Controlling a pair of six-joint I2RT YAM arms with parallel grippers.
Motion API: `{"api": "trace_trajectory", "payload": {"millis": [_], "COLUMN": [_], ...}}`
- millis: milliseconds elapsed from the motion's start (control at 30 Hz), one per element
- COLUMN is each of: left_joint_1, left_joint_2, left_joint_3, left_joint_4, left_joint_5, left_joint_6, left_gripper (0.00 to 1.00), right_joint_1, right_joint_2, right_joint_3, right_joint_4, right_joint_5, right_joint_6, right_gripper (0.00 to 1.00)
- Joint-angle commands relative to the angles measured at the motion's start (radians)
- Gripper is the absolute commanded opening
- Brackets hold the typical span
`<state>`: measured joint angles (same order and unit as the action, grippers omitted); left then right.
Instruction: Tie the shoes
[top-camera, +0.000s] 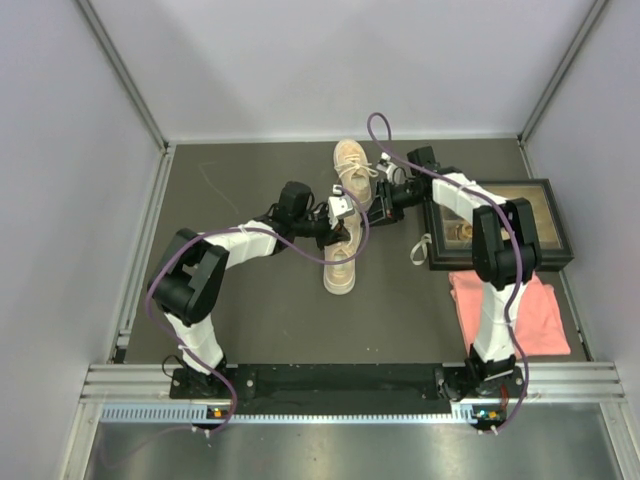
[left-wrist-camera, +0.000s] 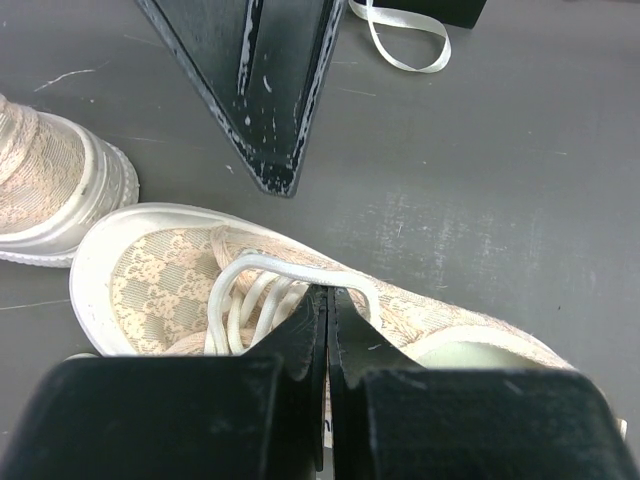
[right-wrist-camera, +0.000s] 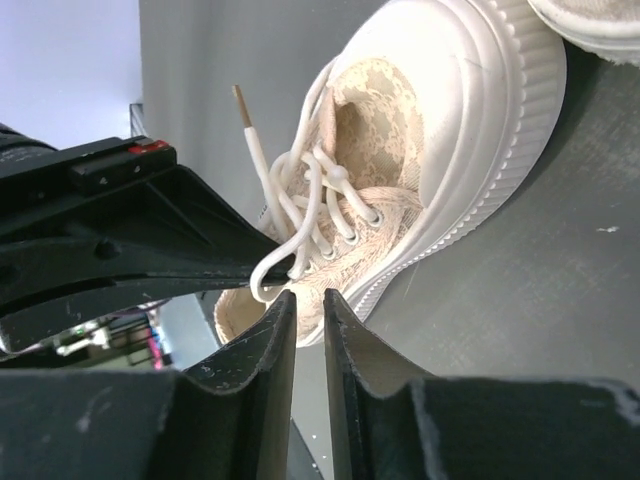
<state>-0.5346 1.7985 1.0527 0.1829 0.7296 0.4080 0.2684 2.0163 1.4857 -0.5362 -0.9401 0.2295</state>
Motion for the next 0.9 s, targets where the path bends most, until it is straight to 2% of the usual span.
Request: {"api": "trace_trajectory", "payload": {"millis": [0, 867], "left_joint_1": [0.004, 0.004], "left_joint_2": [0.010, 0.009], "left_joint_3": [-0.010, -0.014], "left_joint_4": [0.053, 0.079], "left_joint_5": [0.036, 0.042], "left_joint_6": [-0.017, -0.035], "left_gripper": [0.00, 0.00], "right_joint_1": [0.012, 0.046], "right_joint_2": [0.035, 0.081], "right_joint_3": [0.005, -0.038], "right_joint_4": [0.042, 0.073], "right_joint_5": [-0.054, -0.157], "right_joint_6": [0.056, 0.126], "right_gripper": [0.17, 0.21]}}
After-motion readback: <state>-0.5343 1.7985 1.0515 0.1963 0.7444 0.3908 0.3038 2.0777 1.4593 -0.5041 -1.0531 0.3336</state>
